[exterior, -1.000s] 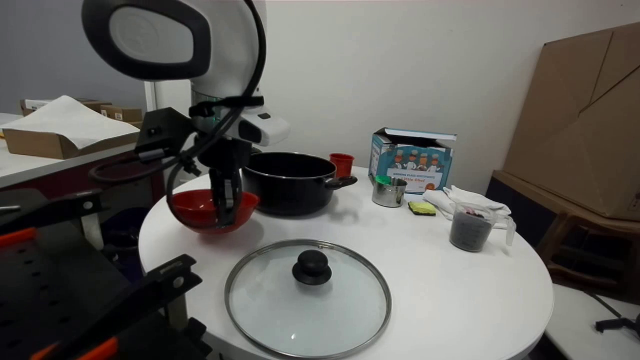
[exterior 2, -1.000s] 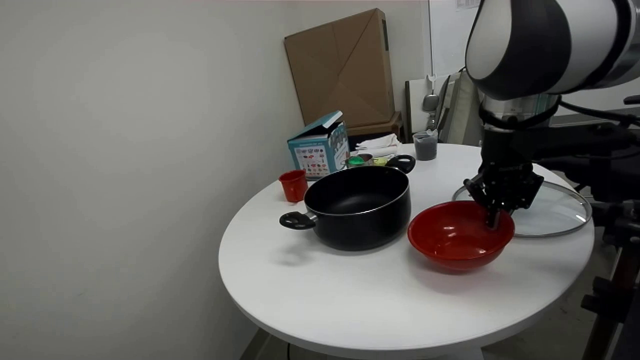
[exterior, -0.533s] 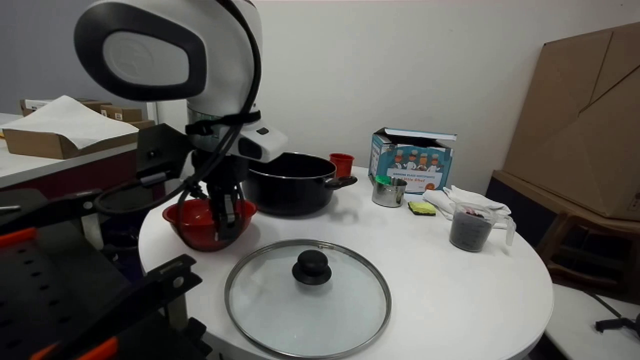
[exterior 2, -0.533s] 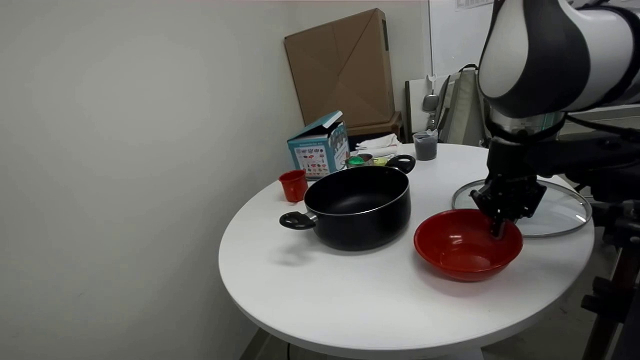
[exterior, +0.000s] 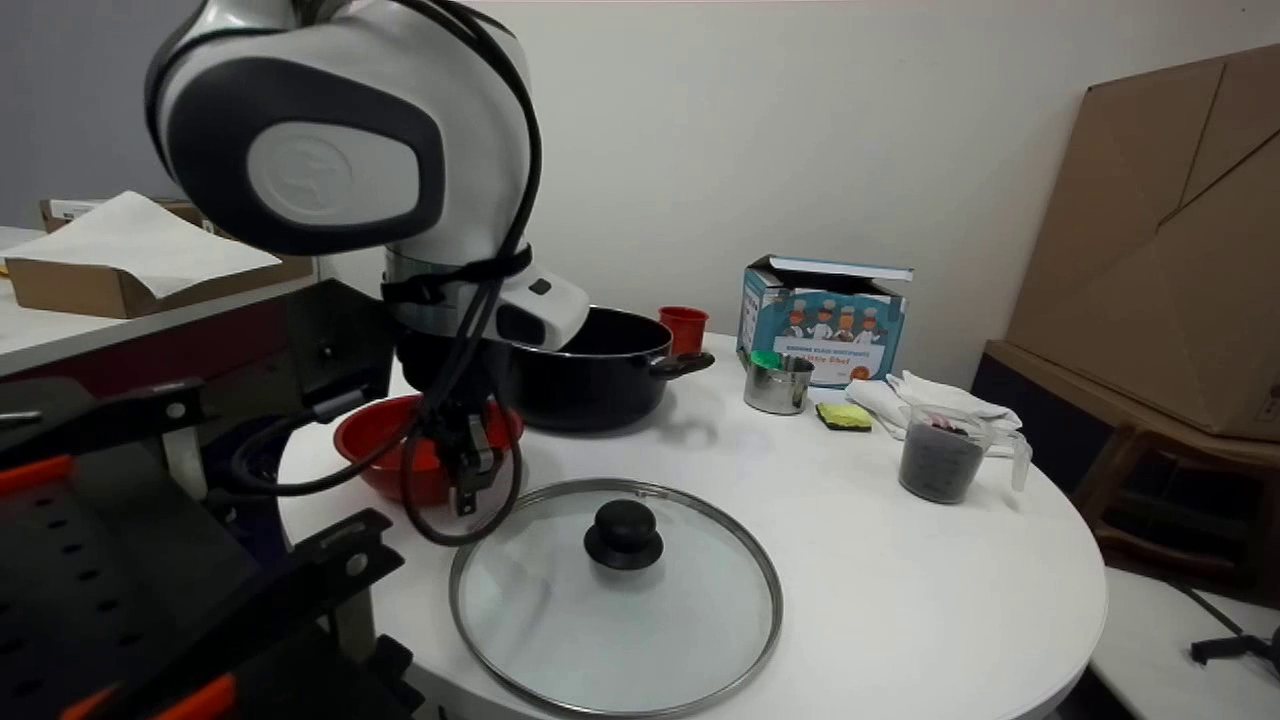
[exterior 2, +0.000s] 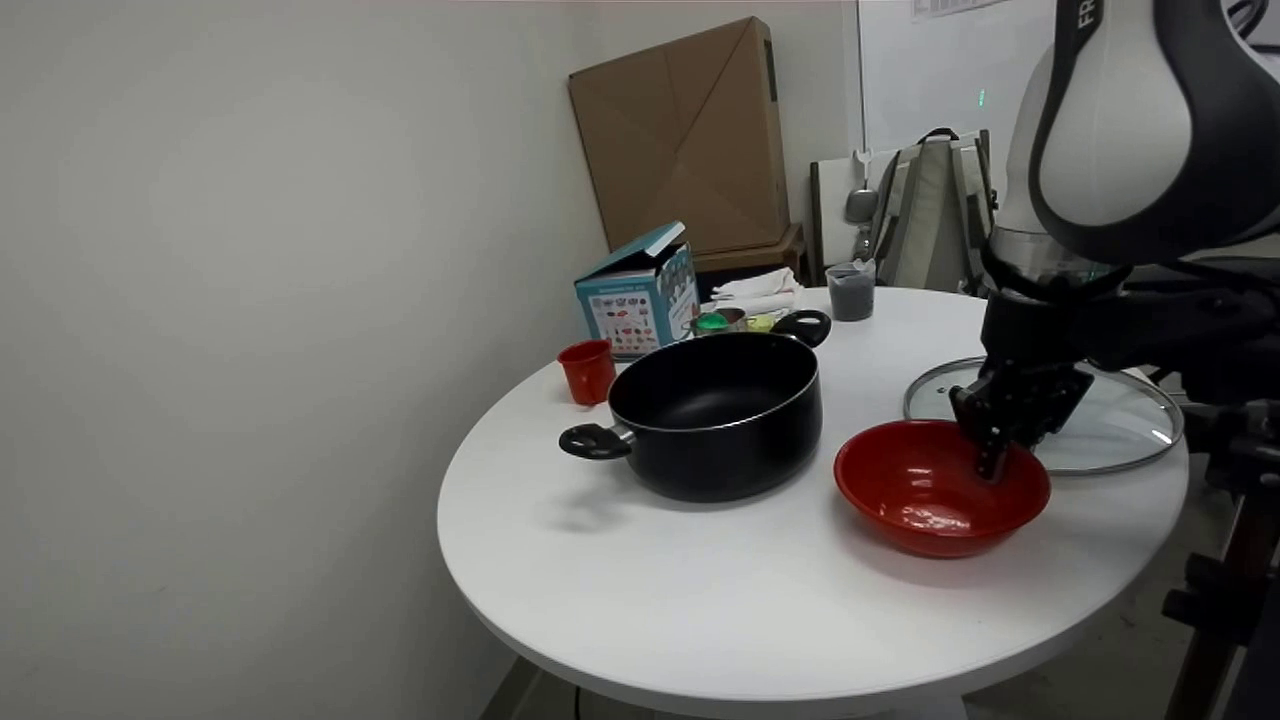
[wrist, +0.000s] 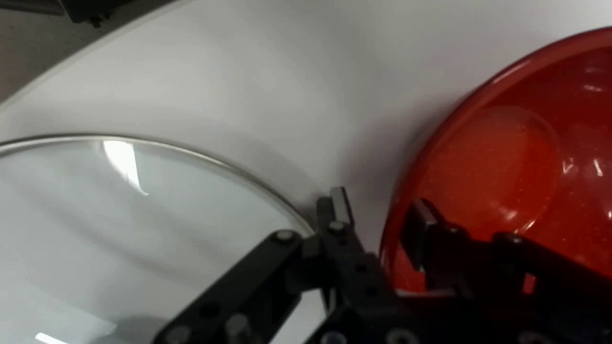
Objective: Move the orange bowl away from the jar
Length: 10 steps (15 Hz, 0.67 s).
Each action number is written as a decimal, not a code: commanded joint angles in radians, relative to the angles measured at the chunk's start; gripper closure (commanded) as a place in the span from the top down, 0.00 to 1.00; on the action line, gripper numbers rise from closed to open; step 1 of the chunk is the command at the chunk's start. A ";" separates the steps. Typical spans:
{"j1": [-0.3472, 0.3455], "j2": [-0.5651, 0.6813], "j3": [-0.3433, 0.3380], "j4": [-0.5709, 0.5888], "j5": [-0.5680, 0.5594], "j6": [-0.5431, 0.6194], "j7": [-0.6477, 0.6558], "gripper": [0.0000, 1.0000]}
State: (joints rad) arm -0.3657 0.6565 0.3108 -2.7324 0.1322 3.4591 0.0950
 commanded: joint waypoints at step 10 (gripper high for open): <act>0.014 -0.071 -0.012 -0.013 -0.088 -0.021 0.122 1.00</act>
State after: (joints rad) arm -0.3592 0.6441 0.2948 -2.7312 0.0701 3.4604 0.1606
